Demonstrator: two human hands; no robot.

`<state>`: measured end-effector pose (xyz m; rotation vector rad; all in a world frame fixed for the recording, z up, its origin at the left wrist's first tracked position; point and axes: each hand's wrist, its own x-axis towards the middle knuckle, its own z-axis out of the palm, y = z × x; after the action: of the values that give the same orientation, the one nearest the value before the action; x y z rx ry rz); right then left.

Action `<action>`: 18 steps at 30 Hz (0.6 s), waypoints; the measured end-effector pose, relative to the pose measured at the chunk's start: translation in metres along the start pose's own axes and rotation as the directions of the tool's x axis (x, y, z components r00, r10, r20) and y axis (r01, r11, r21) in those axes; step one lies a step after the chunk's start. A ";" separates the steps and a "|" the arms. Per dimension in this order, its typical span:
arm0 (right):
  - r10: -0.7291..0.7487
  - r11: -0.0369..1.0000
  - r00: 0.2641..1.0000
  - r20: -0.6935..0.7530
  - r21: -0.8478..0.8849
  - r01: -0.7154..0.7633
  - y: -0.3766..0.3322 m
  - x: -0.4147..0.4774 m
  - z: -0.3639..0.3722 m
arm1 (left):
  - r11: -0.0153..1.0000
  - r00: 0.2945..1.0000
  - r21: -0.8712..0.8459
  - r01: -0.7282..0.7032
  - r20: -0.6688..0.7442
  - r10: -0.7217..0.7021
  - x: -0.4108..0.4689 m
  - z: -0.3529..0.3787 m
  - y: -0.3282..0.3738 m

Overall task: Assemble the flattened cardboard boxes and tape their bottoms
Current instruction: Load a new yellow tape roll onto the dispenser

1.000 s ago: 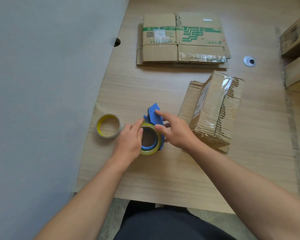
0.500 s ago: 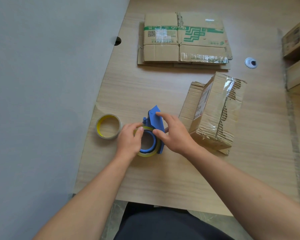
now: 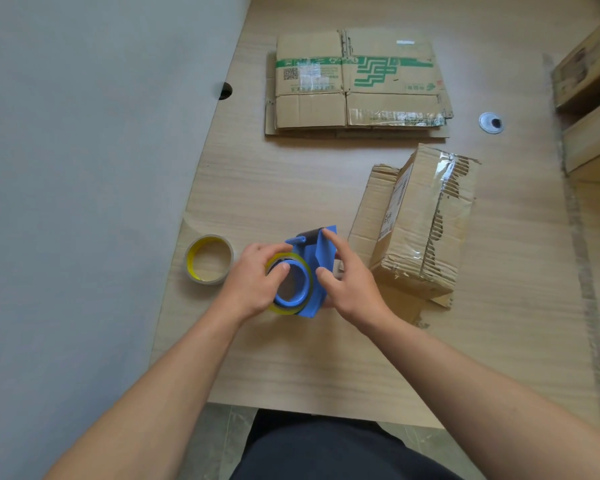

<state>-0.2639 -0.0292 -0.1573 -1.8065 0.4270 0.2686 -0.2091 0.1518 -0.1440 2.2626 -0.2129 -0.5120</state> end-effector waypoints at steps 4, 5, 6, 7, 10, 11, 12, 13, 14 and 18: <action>-0.088 0.987 0.995 -0.041 -0.137 0.082 0.005 -0.003 -0.009 | 0.994 0.995 0.063 -0.086 -0.038 0.089 -0.008 -0.003 0.006; -0.143 0.967 0.989 -0.049 -0.218 0.129 0.004 -0.003 -0.014 | 0.990 0.993 0.086 -0.114 -0.031 0.117 -0.010 -0.005 0.007; -0.207 0.938 0.977 -0.045 -0.294 0.185 0.002 -0.003 -0.019 | 0.982 0.988 0.113 -0.149 -0.011 0.151 -0.013 -0.006 0.009; -0.270 0.901 0.962 -0.027 -0.360 0.243 0.000 -0.002 -0.023 | 0.973 0.983 0.140 -0.182 0.014 0.182 -0.014 -0.007 0.009; -0.404 0.768 0.912 0.076 -0.513 0.383 -0.010 0.003 -0.027 | 0.960 0.974 0.165 -0.225 0.029 0.223 -0.021 -0.008 0.012; -0.424 0.740 0.900 0.103 -0.533 0.410 -0.014 0.004 -0.027 | 0.958 0.972 0.166 -0.234 0.013 0.235 -0.023 -0.008 0.012; -0.438 0.732 0.892 0.108 -0.533 0.424 -0.017 0.005 -0.027 | 0.955 0.968 0.169 -0.245 -0.006 0.250 -0.025 -0.006 0.012; -0.456 0.735 0.885 0.097 -0.519 0.436 -0.020 0.006 -0.028 | 0.952 0.965 0.169 -0.254 -0.029 0.262 -0.027 -0.005 0.012; -0.478 0.739 0.874 0.081 -0.501 0.451 -0.022 0.006 -0.029 | 0.954 0.962 0.159 -0.255 -0.054 0.266 -0.029 -0.004 0.012; -0.537 0.704 0.839 0.089 -0.501 0.504 -0.023 -0.003 -0.028 | 0.969 0.958 0.090 -0.232 -0.152 0.243 -0.034 -0.003 0.018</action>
<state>-0.2577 -0.0507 -0.1287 -2.3785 -0.1569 -0.0951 -0.2385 0.1523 -0.1192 2.2945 -0.4205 -0.1952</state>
